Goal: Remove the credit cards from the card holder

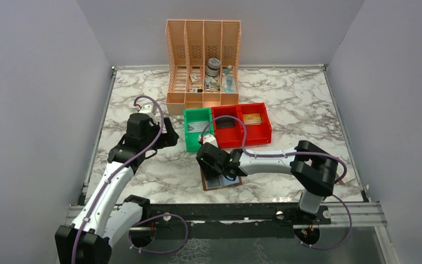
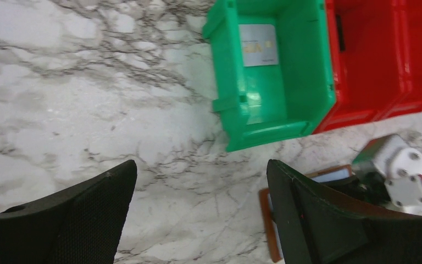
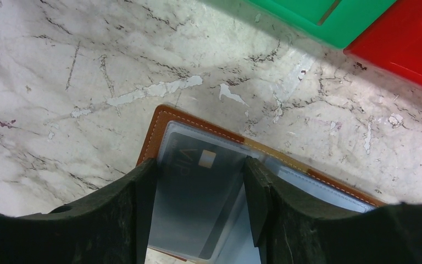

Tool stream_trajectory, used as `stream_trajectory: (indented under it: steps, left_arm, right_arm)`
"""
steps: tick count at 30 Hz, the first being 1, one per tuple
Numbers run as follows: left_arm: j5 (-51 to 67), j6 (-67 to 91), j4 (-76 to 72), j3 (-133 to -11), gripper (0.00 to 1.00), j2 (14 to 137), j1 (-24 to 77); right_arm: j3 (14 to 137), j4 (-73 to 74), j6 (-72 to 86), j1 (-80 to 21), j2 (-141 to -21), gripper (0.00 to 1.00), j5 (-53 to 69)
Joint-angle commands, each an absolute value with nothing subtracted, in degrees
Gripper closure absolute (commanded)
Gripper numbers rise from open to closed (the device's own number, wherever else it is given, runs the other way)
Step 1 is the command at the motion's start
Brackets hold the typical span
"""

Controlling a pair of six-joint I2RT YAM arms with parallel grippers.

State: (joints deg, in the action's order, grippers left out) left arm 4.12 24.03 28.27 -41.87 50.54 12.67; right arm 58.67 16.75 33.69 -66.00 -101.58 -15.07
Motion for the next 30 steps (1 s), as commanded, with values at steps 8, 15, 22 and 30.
stream_trajectory:
  steps: [8, 15, 22, 30]
  left_arm:
    - [5.5, 38.5, 14.8, -31.4, 0.12, 47.6, 30.4]
    - [1.0, 45.9, 10.1, -24.7, 0.21, 44.1, 38.6]
    - [1.3, 50.4, 8.8, -19.7, 0.36, 40.4, 42.0]
    - [0.1, 53.9, 11.1, -17.1, 0.40, 33.4, 42.9]
  right_arm:
    - [51.5, 6.2, 37.7, -61.4, -99.6, 0.52, 3.0]
    - [47.0, 0.7, 39.6, -58.3, -98.4, 0.52, 9.5]
    - [45.2, -1.0, 40.4, -57.7, -97.6, 0.52, 10.0]
    - [45.3, 1.5, 38.0, -57.7, -96.2, 0.49, 6.3]
